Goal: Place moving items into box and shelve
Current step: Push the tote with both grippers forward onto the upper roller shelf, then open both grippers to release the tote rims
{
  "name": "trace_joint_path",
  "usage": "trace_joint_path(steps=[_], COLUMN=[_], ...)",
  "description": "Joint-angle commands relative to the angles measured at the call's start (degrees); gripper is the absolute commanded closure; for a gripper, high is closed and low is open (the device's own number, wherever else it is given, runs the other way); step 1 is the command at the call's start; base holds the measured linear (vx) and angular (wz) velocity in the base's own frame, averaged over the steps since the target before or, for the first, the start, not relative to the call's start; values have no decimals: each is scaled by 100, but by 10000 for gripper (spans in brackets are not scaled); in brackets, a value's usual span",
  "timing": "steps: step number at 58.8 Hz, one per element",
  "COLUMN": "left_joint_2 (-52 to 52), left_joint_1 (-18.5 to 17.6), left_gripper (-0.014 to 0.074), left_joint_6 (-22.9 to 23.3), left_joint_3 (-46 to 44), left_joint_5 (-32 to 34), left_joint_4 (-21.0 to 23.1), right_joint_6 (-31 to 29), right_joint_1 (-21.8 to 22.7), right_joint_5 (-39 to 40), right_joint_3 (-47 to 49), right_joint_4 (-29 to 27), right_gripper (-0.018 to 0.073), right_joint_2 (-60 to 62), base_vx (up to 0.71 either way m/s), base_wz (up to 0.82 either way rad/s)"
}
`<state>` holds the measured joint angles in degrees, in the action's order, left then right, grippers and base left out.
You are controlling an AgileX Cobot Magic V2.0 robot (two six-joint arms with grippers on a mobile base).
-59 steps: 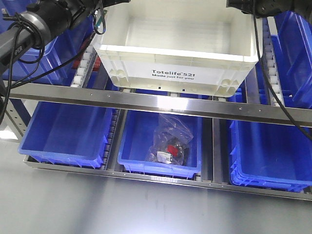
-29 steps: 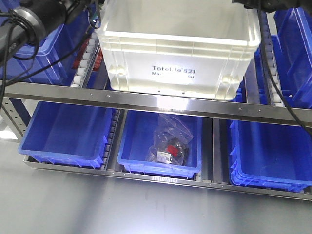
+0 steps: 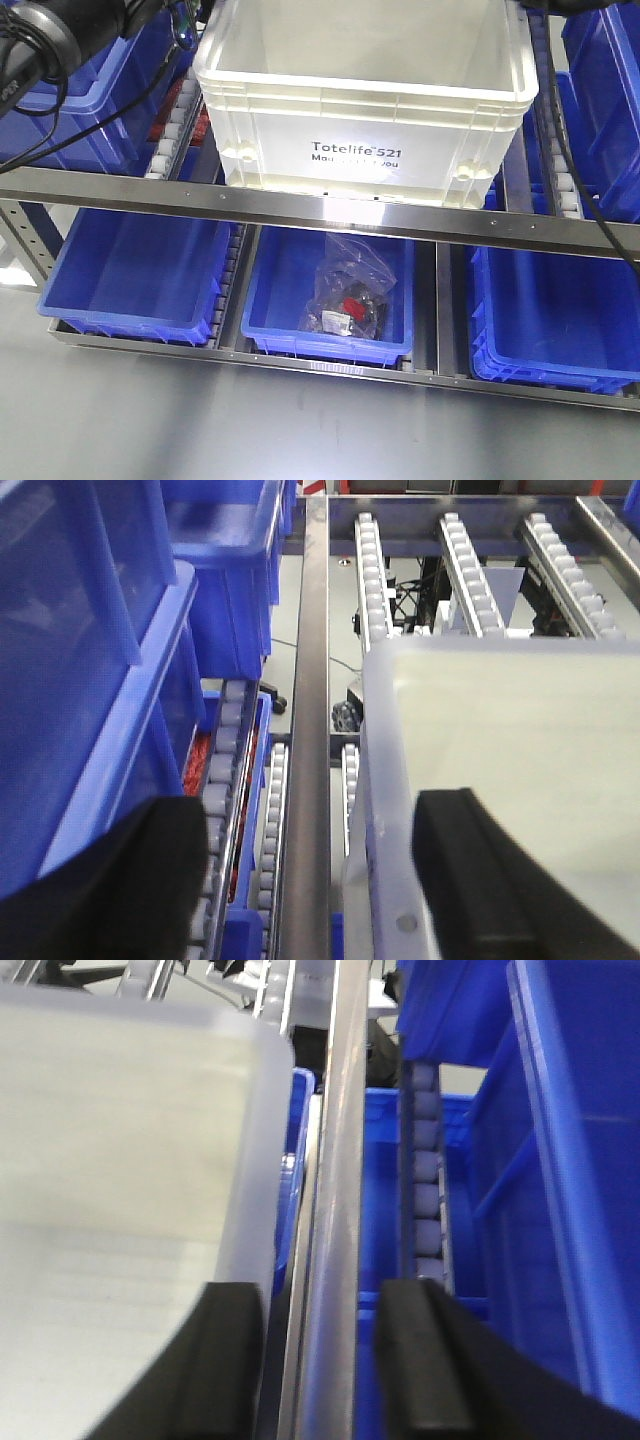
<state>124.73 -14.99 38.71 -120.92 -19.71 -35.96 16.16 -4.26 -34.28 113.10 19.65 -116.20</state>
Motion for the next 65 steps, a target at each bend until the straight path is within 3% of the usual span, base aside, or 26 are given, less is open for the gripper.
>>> trace_joint_path(steps=[1, 7, 11, 56, 65], left_joint_2=[-525, -571, -571, -571, -654], left_joint_1=[2, 2, 2, 2, -52], left_gripper=[188, 404, 606, 604, 604], left_joint_6=[29, 24, 19, -14, -23], left_joint_3=[-196, -196, -196, -196, -164], left_joint_5=[208, 28, -145, -111, -518], left_joint_4=[-64, -35, 23, 9, 22], right_joint_6=[-33, -33, -33, -38, -38], right_joint_1=[32, 32, 32, 32, 32], right_joint_5=[221, 65, -28, -284, -284], right_joint_3=[204, 204, 204, 204, 204], right_joint_4=[189, 200, 211, 288, 288], right_gripper=[406, 572, 571, 567, 567], right_joint_2=[536, 632, 632, 602, 602], base_vx=[0, 0, 0, 0, 0], base_wz=[0, 0, 0, 0, 0])
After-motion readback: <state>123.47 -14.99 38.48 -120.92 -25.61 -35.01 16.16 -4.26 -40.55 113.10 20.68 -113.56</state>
